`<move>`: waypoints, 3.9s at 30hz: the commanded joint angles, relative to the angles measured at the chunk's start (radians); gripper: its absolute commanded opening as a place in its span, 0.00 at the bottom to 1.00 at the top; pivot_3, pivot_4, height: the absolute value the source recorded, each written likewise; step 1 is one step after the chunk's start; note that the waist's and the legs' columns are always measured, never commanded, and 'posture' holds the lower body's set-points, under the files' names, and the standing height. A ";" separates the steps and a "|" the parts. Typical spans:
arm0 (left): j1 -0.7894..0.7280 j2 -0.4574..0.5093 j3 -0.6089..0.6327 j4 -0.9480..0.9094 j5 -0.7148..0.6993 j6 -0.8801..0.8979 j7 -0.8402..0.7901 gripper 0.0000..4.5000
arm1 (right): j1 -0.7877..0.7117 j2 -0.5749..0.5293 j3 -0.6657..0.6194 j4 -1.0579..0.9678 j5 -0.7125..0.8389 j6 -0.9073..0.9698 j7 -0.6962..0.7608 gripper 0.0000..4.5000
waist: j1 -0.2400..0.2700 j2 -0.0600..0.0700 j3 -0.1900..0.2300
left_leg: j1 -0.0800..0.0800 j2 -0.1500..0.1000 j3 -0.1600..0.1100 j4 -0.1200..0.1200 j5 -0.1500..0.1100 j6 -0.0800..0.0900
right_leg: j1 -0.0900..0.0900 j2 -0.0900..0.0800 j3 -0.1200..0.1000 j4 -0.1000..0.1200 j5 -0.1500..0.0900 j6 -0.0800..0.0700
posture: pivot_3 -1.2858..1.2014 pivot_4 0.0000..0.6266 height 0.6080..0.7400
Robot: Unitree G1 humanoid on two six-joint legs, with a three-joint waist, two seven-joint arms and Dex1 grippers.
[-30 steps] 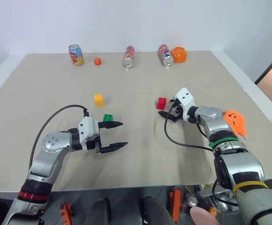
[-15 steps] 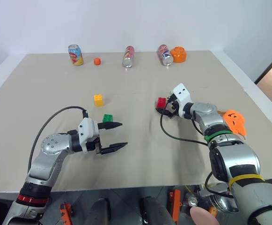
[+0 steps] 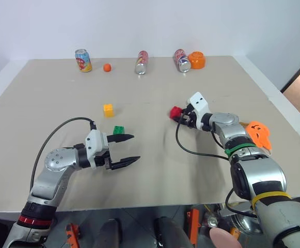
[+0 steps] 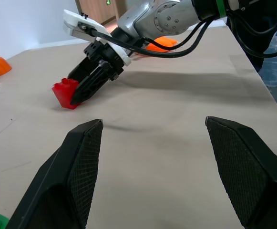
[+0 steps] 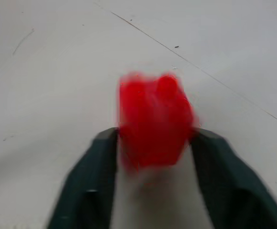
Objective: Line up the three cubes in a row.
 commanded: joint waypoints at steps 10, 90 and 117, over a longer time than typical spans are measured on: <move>-0.042 0.034 0.076 0.042 -0.032 -0.001 -0.007 0.79 | 0.018 -0.033 -0.042 -0.041 0.015 0.006 0.034 0.26 | 0.000 0.000 0.000 | 0.000 0.000 0.000 0.000 0.000 0.000 | 0.000 0.000 0.000 0.000 0.000 0.000 | 0.52 0.24 1.00; 0.006 0.153 0.144 0.084 -0.120 0.052 -0.156 0.79 | 0.324 -0.099 0.168 -0.604 0.118 0.050 0.613 0.26 | 0.002 -0.001 0.000 | 0.001 0.012 0.002 0.001 -0.003 0.000 | -0.002 0.013 0.001 0.001 0.000 -0.006 | 0.52 0.24 1.00; -0.009 0.150 0.147 0.072 -0.116 0.068 -0.142 0.79 | 0.228 -0.126 0.183 -0.436 0.065 0.010 0.662 0.96 | 0.003 -0.004 -0.002 | 0.003 0.013 0.006 0.001 -0.003 -0.003 | -0.001 0.012 0.004 0.000 0.000 -0.007 | 0.52 0.24 1.00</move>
